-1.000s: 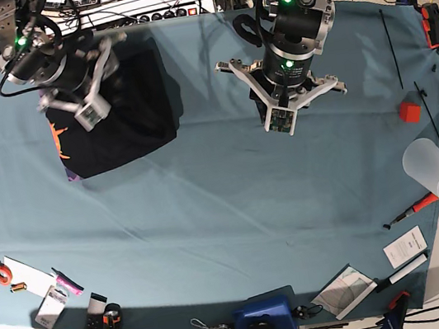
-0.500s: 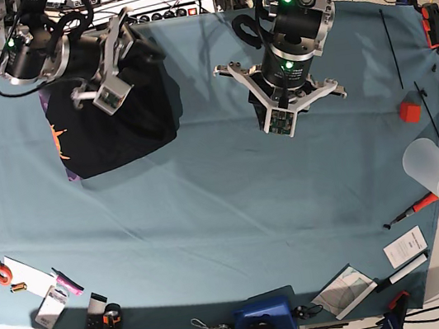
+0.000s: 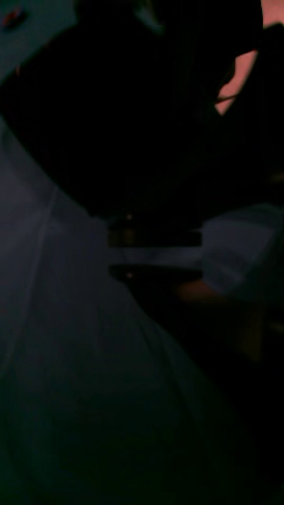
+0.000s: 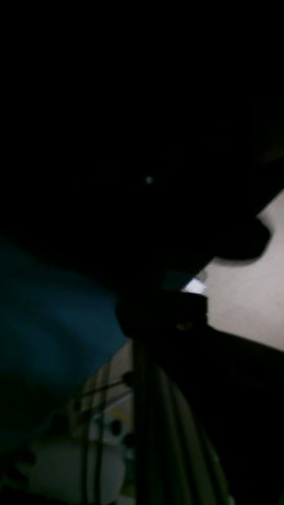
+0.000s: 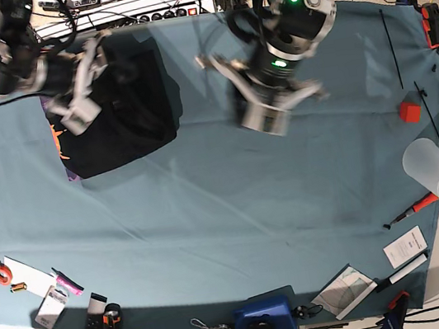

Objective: Layout the t-shirt on the table in an organized manner, then fold the t-shirt properly
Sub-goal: 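Release the bundle and lift both grippers away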

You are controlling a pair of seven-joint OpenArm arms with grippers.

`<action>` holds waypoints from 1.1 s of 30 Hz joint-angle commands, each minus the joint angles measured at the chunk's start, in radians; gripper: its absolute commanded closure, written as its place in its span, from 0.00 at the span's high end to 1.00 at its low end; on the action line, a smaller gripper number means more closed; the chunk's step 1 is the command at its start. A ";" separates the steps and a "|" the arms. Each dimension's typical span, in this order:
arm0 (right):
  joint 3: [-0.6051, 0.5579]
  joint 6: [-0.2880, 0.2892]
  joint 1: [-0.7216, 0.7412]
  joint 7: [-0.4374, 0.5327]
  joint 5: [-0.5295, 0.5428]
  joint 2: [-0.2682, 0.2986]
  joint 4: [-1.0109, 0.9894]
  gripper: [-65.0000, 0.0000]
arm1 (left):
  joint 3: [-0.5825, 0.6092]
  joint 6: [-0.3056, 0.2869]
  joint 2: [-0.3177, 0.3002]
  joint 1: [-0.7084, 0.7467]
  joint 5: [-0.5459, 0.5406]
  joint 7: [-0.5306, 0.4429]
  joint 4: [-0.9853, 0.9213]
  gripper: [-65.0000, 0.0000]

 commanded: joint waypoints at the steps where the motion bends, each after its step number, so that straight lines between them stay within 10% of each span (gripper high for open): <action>1: -0.020 0.012 0.007 0.051 -0.011 0.009 -0.029 0.47 | 0.003 -0.008 0.006 -0.003 -0.018 -0.026 0.016 0.12; 10: -0.216 0.012 0.102 -0.077 0.163 0.009 -0.089 0.47 | 0.003 -0.009 0.006 -0.002 -0.023 -0.026 0.016 0.12; 24: 0.121 0.012 0.103 0.133 -0.072 0.010 0.066 0.47 | 0.003 -0.032 0.006 -0.003 -0.031 -0.074 -0.064 0.12; 33: 0.022 0.012 0.211 0.155 -0.076 0.009 -0.265 0.47 | 0.003 -0.032 0.009 -0.002 -0.031 -0.109 -0.183 0.12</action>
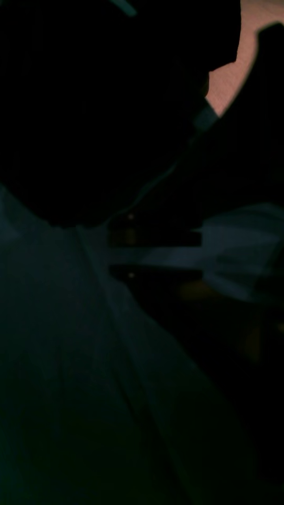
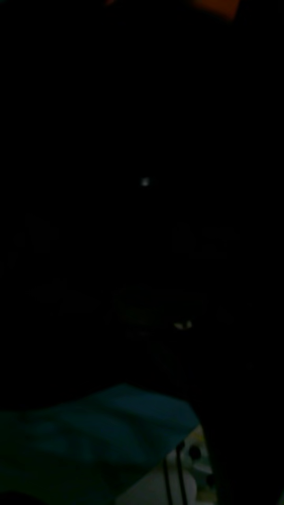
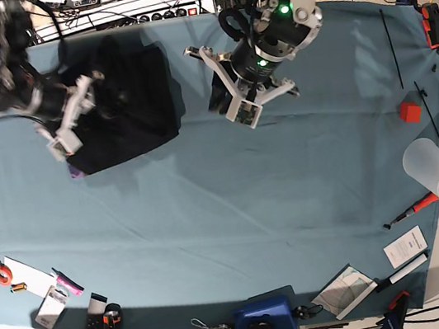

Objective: Layout the t-shirt on the table in an organized manner, then fold the t-shirt properly
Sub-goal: 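Release the bundle and lift both grippers away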

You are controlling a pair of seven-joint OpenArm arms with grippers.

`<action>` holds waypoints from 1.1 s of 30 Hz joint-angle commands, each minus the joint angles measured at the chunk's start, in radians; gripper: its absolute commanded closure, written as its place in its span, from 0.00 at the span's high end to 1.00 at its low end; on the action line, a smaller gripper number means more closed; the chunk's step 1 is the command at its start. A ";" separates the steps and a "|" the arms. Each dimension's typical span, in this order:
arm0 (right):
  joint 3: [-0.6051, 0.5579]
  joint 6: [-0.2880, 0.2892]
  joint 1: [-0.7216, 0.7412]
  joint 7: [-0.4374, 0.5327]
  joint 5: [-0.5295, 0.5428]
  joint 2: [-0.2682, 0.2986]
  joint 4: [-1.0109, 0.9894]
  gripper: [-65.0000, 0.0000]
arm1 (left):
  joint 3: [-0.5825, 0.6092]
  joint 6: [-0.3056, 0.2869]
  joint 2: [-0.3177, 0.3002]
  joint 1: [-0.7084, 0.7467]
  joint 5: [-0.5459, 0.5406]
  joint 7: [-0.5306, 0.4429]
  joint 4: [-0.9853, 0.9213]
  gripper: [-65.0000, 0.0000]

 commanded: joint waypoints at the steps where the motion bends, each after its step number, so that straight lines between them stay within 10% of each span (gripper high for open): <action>1: -0.018 -0.002 0.027 -0.015 -0.006 0.010 -0.019 0.47 | 0.003 -0.005 0.009 -0.002 -0.011 -0.016 0.016 0.12; 10: 0.059 -0.002 0.093 -0.155 0.182 0.013 0.033 0.47 | 0.002 -0.003 0.008 -0.002 0.002 0.091 0.050 0.12; 17: 0.251 -0.002 0.091 -0.214 0.186 0.013 0.138 0.00 | 0.002 0.101 0.008 -0.005 0.262 0.099 0.085 0.00; 24: 0.383 -0.002 0.072 -0.239 0.369 0.010 0.179 0.00 | 0.002 0.140 0.008 -0.005 0.480 0.192 0.085 0.00; 33: 0.507 -0.002 -0.114 -0.239 0.372 0.010 0.313 0.00 | -0.117 0.111 0.006 -0.004 0.416 0.190 0.169 0.00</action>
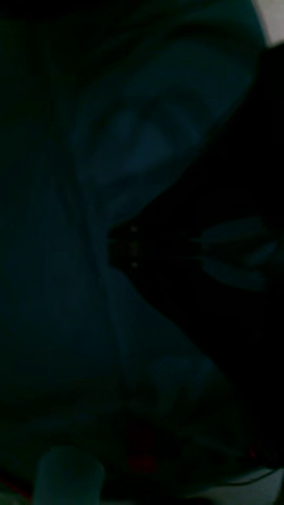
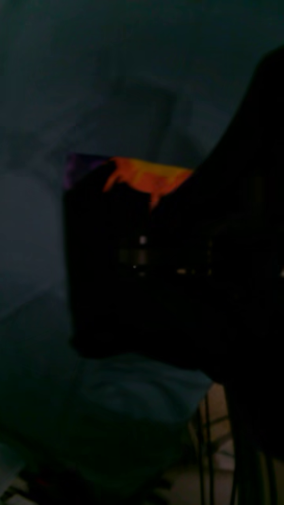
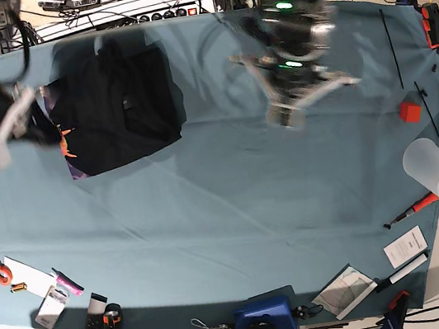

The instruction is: Layout the t-shirt on the table in an organized manner, then fold the t-shirt properly

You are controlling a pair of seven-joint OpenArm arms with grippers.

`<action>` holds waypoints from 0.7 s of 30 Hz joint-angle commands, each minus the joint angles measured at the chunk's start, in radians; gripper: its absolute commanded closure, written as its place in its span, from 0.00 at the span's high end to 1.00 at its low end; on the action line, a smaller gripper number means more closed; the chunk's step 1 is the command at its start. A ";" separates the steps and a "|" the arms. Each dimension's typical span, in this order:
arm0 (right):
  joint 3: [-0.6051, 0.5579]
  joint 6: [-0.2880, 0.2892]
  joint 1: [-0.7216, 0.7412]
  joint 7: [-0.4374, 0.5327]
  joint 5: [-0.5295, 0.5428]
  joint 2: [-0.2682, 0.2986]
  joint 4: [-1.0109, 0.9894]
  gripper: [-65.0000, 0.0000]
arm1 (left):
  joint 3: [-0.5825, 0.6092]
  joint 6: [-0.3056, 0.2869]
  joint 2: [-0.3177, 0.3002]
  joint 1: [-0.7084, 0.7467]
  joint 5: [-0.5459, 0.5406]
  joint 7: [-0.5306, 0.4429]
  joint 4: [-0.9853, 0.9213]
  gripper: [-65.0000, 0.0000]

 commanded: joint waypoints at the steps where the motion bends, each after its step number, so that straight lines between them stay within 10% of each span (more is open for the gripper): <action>1: 0.019 0.001 -0.016 0.020 0.018 0.014 0.020 0.00 | -0.045 -0.023 0.003 -0.004 -0.036 -0.024 0.019 0.00; 14: 0.135 0.001 -0.225 0.020 0.067 -0.108 0.070 0.00 | -0.718 -0.315 0.003 0.114 -0.765 0.059 0.019 0.00; 21: 0.135 0.001 -0.339 0.020 0.016 -0.188 0.144 0.00 | -0.835 -0.350 -0.006 0.260 -0.842 0.085 0.019 0.00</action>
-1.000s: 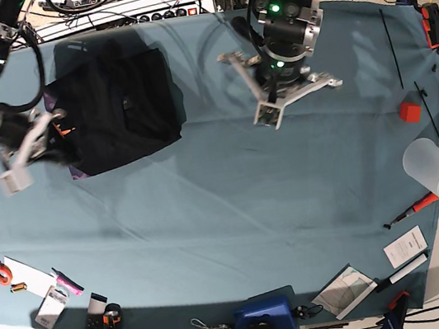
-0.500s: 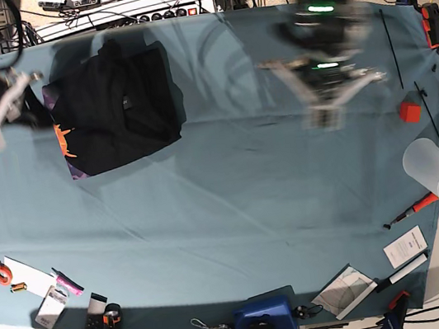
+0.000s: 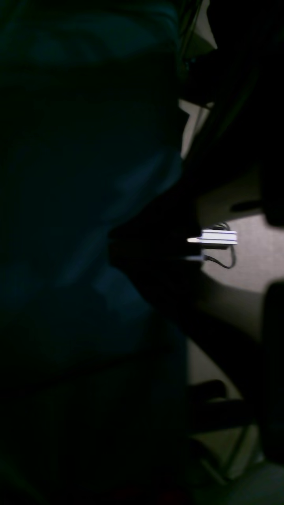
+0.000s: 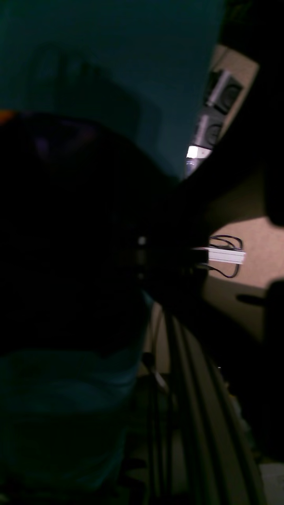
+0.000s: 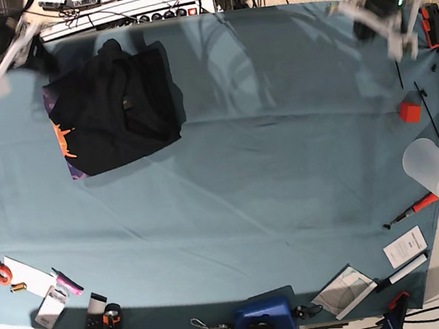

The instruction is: Layout the t-shirt on the table in an organized manner, then fold the t-shirt properly

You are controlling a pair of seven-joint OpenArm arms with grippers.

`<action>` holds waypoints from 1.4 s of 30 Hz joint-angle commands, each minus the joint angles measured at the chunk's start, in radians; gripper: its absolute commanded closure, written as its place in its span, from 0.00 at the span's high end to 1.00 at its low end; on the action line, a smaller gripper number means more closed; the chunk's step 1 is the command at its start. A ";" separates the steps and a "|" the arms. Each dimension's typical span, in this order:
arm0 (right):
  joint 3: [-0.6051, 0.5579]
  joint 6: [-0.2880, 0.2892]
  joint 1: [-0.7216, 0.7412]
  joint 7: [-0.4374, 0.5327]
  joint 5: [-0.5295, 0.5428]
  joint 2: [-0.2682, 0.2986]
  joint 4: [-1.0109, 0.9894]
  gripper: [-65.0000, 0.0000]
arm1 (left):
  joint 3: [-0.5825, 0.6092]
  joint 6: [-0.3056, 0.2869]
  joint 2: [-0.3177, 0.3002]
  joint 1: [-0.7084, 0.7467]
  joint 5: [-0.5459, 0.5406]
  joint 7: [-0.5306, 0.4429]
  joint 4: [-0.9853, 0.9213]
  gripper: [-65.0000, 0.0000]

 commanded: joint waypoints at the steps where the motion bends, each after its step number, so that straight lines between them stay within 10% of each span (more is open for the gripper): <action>1: 0.008 0.001 -0.023 0.015 0.008 0.003 0.015 0.00 | -0.007 -0.004 -0.020 0.023 -0.019 -0.014 0.018 0.00; 16: 0.006 0.001 -0.270 0.015 -0.087 -0.013 0.014 0.00 | -0.007 0.016 -0.067 0.359 -0.016 -0.014 0.016 0.00; 30: -0.032 0.001 -0.472 0.015 -0.121 0.121 0.010 0.00 | -0.004 -0.001 -0.013 0.486 -0.012 0.006 -0.058 0.00; 37: -0.311 0.001 -0.465 0.015 -0.355 0.172 -0.063 0.00 | 0.089 -0.029 -0.014 0.405 0.082 -0.043 -0.335 0.00; 42: -0.508 -0.037 -0.385 0.015 -0.635 0.224 -0.248 0.00 | 0.241 0.058 -0.056 0.311 0.263 -0.161 -0.600 0.00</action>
